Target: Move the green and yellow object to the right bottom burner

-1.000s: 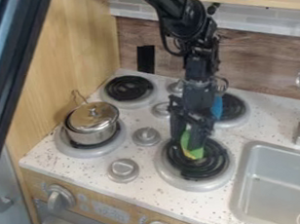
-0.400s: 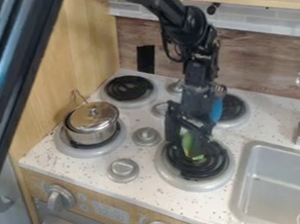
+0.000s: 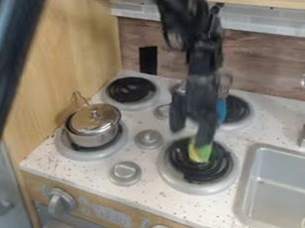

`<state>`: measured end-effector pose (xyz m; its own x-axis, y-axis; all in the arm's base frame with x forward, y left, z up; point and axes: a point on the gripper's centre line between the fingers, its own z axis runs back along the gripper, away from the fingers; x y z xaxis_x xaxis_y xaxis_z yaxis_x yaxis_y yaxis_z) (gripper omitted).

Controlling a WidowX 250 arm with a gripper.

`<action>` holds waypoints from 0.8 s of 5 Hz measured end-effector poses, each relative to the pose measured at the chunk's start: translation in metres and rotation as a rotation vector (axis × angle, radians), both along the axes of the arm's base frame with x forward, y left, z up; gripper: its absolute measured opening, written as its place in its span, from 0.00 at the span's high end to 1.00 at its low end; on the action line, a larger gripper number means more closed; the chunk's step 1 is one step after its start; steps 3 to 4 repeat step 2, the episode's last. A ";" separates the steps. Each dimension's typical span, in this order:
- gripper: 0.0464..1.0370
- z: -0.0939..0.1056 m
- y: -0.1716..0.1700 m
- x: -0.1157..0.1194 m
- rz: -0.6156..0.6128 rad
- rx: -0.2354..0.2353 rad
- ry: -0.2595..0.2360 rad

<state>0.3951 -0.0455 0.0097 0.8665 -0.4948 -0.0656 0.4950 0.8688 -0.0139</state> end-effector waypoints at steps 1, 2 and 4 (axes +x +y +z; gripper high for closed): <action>0.04 0.028 -0.002 -0.001 0.014 -0.028 -0.048; 0.04 0.042 0.004 -0.006 0.041 -0.011 -0.059; 0.04 0.042 0.004 -0.006 0.041 -0.011 -0.059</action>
